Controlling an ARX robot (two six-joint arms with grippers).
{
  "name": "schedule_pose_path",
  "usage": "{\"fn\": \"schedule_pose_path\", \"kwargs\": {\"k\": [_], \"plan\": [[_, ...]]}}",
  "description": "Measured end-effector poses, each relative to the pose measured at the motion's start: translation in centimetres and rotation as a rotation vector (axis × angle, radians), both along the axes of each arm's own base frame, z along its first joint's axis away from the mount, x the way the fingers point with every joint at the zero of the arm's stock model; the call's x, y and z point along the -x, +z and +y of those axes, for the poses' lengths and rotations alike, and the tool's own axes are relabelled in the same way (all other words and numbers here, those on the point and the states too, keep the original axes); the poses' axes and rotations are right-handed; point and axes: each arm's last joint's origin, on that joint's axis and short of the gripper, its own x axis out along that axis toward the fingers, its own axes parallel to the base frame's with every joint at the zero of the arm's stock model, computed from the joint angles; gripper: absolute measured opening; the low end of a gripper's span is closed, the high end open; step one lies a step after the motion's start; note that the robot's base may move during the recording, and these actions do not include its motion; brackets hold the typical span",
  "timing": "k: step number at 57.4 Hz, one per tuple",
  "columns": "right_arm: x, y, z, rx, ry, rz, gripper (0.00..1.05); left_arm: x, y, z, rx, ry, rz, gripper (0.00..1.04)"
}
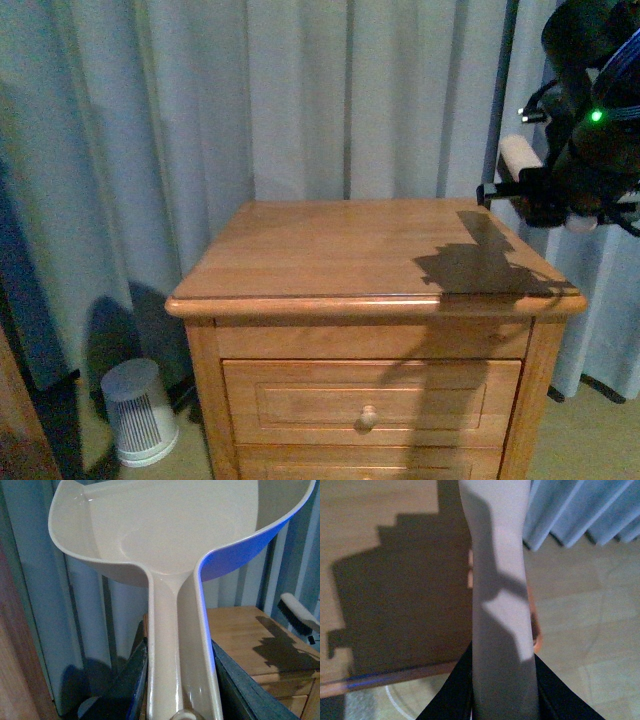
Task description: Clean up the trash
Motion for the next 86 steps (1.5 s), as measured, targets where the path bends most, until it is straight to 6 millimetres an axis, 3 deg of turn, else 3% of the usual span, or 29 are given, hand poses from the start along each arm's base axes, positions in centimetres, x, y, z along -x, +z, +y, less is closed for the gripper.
{"fn": "schedule_pose_path", "kwargs": {"k": [9,17,29,46,58,86], "plan": [[3.4,3.3,0.6,0.060,0.067,-0.200,0.20,0.0,0.0,0.0,0.000,0.000,0.000,0.29],[8.3,5.6,1.1,0.087,0.105,-0.354,0.20,0.0,0.0,0.0,0.000,0.000,0.000,0.29],[15.5,5.5,-0.3,0.138,0.035,-0.481,0.20,0.0,0.0,0.0,0.000,0.000,0.000,0.29],[23.9,5.0,-2.4,0.110,-0.011,-0.606,0.20,0.0,0.0,0.0,0.000,0.000,0.000,0.29],[26.6,3.9,-4.1,0.101,-0.060,-0.587,0.20,0.0,0.0,0.0,0.000,0.000,0.000,0.29],[27.0,4.5,-5.1,0.061,-0.081,-0.658,0.20,0.0,0.0,0.0,0.000,0.000,0.000,0.29]]}}
